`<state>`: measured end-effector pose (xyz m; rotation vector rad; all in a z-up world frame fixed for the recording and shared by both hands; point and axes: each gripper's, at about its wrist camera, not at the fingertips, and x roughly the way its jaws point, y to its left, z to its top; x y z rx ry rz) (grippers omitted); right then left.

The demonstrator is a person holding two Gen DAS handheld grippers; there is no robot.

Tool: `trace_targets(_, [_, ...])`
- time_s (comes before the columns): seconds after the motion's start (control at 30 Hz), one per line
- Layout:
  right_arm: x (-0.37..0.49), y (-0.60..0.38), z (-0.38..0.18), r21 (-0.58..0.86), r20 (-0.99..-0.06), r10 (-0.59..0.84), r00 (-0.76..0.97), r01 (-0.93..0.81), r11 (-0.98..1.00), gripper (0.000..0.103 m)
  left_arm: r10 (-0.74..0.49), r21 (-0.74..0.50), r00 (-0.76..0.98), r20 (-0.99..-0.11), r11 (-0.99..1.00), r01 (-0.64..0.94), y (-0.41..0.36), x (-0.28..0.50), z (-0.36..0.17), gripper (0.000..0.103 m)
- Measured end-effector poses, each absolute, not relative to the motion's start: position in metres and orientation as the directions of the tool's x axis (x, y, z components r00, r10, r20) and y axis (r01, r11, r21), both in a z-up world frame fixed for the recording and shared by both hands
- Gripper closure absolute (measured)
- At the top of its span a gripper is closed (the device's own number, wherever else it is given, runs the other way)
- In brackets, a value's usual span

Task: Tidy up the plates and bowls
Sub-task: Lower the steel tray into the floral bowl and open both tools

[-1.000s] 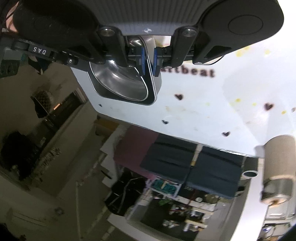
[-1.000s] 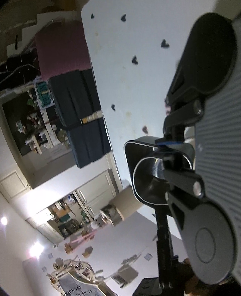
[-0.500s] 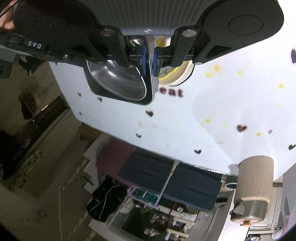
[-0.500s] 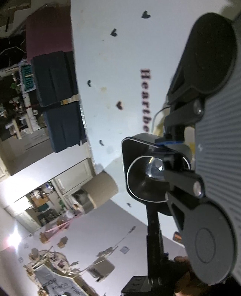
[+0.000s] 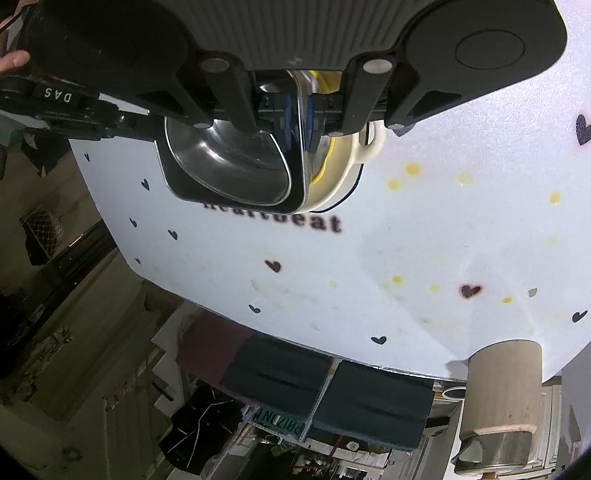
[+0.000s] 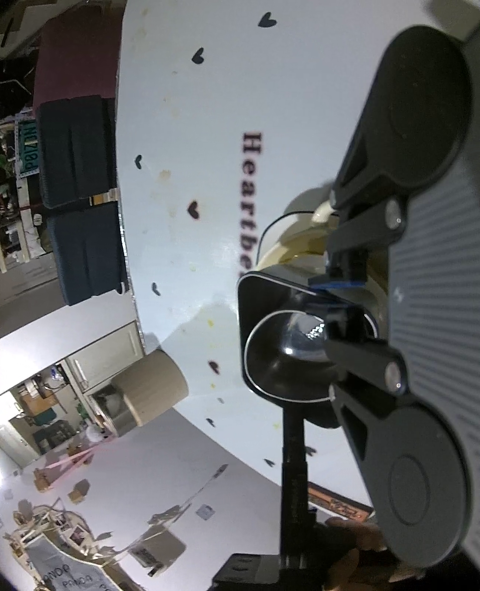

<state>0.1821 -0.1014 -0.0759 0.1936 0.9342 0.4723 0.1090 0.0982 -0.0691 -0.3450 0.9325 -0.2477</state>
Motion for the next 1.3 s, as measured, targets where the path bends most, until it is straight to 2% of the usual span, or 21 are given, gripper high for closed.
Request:
trace_targets(0.27, [0.183, -0.095, -0.085, 0.343, -0.76, 0.45, 0.469, -0.298, 0.891, 0.093, -0.355, -0.39, 0.562, -0.747, 0.919, 0.061, 0.097, 0.11, -0.074, 0.096])
trace_targets(0.83, [0.189, -0.089, -0.089, 0.332, -0.77, 0.435, 0.468, -0.288, 0.898, 0.093, -0.347, -0.377, 0.552, -0.758, 0.924, 0.063, 0.095, 0.113, -0.079, 0.095])
trace_targets(0.97, [0.189, -0.089, -0.09, 0.332, -0.776, 0.433, 0.46, -0.287, 0.899, 0.089, -0.343, -0.373, 0.532, -0.774, 0.926, 0.055, 0.095, 0.113, -0.081, 0.088])
trace_targets(1.03, [0.19, -0.089, -0.091, 0.314, -0.785, 0.416, 0.459, -0.283, 0.906, 0.081, -0.33, -0.36, 0.523, -0.786, 0.932, 0.047, 0.095, 0.113, -0.083, 0.078])
trace_targets(1.17, [0.19, -0.091, -0.092, 0.291, -0.799, 0.381, 0.465, -0.256, 0.922, 0.055, -0.309, -0.347, 0.519, -0.797, 0.938, 0.026, 0.098, 0.112, -0.081, 0.067])
trace_targets(1.2, [0.19, -0.092, -0.091, 0.287, -0.801, 0.375, 0.467, -0.252, 0.924, 0.052, -0.305, -0.345, 0.523, -0.796, 0.938, 0.023, 0.099, 0.111, -0.08, 0.061])
trace_targets(1.27, [0.188, -0.093, -0.087, 0.286, -0.796, 0.375, 0.476, -0.249, 0.925, 0.038, -0.299, -0.342, 0.534, -0.791, 0.94, 0.021, 0.101, 0.109, -0.075, 0.051])
trace_targets(1.3, [0.187, -0.093, -0.085, 0.287, -0.791, 0.375, 0.484, -0.249, 0.925, 0.034, -0.299, -0.341, 0.541, -0.786, 0.94, 0.023, 0.102, 0.108, -0.072, 0.044])
